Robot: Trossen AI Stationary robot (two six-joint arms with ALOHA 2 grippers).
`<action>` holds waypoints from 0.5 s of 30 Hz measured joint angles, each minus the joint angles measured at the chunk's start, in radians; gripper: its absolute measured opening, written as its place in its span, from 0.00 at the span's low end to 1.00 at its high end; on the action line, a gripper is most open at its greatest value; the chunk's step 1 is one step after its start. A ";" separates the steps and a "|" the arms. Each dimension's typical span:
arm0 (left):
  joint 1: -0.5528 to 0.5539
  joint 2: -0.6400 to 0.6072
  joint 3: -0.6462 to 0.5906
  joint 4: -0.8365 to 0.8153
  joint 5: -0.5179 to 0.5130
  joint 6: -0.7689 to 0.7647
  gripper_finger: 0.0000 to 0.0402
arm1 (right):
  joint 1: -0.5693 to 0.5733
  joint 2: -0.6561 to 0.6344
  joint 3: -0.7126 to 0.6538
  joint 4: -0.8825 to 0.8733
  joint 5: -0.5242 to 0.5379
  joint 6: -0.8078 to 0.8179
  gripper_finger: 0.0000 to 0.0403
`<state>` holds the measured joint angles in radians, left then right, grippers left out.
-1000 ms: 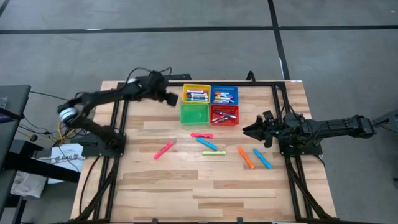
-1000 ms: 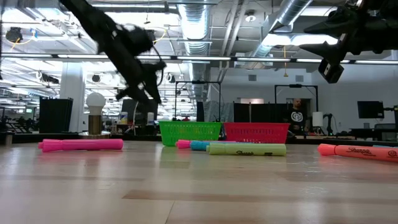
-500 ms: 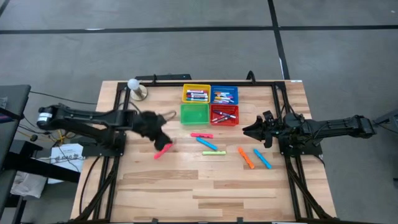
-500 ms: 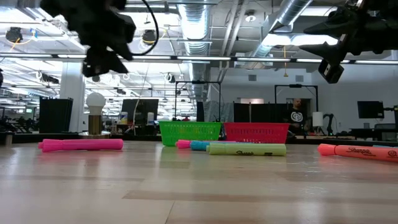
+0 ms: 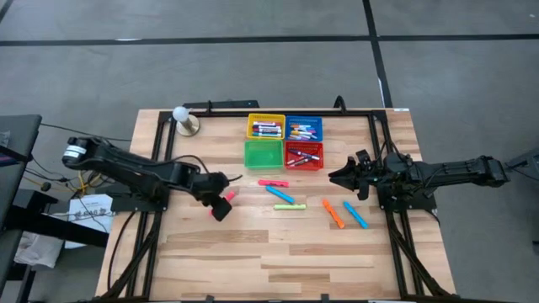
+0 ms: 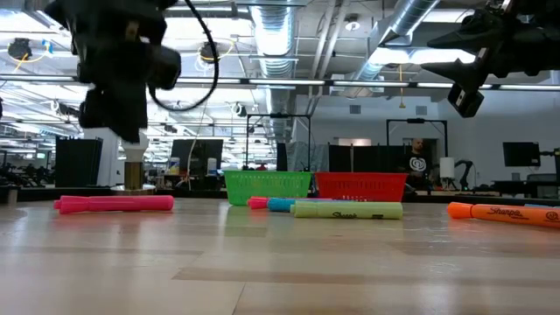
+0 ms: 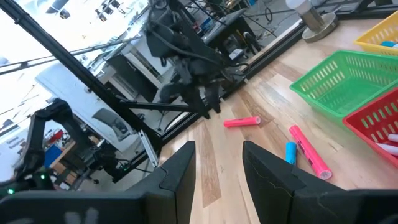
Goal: Pick & Place Markers
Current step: Put the bottom large pink highlighter pen into the green bin
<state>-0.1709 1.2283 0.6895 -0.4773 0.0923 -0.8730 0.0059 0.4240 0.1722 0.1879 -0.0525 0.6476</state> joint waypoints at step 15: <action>0.046 0.210 0.000 -0.020 -0.063 -0.025 0.37 | 0.000 0.000 0.000 0.000 0.000 0.000 0.31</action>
<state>-0.1245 1.4384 0.6899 -0.4977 0.0296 -0.8983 0.0059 0.4240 0.1722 0.1875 -0.0525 0.6476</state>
